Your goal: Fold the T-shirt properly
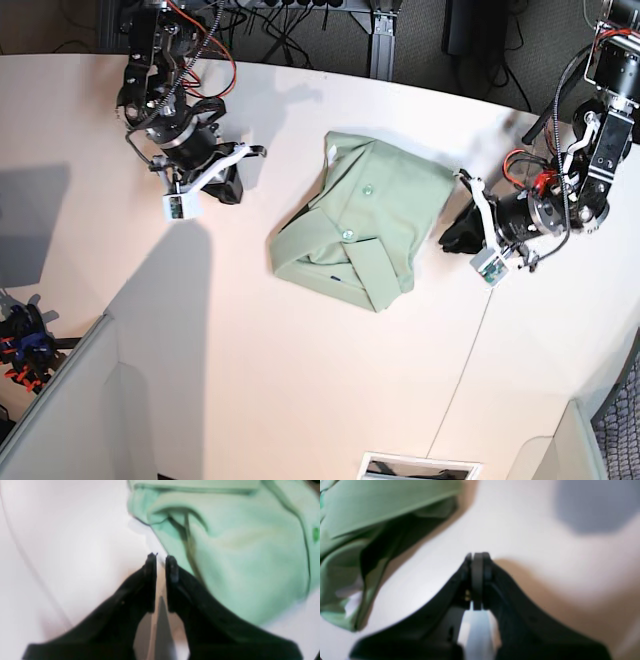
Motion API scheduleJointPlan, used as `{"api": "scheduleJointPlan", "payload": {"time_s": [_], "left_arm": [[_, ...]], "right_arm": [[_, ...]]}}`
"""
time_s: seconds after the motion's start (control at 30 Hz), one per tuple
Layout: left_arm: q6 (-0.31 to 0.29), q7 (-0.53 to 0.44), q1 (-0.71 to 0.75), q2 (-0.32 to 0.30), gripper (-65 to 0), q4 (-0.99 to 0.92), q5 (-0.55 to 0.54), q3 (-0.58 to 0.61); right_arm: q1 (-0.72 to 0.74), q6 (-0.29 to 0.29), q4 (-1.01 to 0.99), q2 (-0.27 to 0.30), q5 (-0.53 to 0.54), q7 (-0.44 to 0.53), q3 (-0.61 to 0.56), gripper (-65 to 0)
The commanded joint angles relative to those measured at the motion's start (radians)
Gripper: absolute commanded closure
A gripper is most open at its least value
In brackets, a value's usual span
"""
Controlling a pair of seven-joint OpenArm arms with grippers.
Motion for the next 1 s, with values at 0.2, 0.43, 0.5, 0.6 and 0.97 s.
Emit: {"api": "scheduleJointPlan", "payload": {"time_s": [0.2, 0.43, 0.5, 0.6, 0.97], "left_arm": [[-0.009, 0.098, 0.290, -0.047, -6.8, 0.344, -0.119, -0.232], [-0.039, 0.114, 0.674, -0.134, -6.8, 0.576, -0.179, -0.362], [-0.039, 0.132, 0.773, -0.134, -6.8, 0.616, -0.179, -0.404], [-0.038, 0.143, 0.904, -0.126, -6.9, 0.612, -0.167, -0.451], [0.054, 0.234, 0.932, -0.124, -6.8, 0.068, -0.066, -0.365]], "right_arm": [[-0.148, 0.006, 0.184, 0.093, 0.152, -0.071, 0.103, 0.0], [-0.417, 0.006, 0.279, 0.125, 0.185, -0.084, 0.104, 0.0], [-0.490, 0.006, 0.300, 0.133, 0.196, -0.084, 0.104, 0.0], [-0.589, 0.006, 0.312, 0.133, 0.201, -0.083, 0.103, 0.0], [-0.734, 0.001, 0.009, 0.133, 0.181, -0.076, -0.023, 0.0]]}}
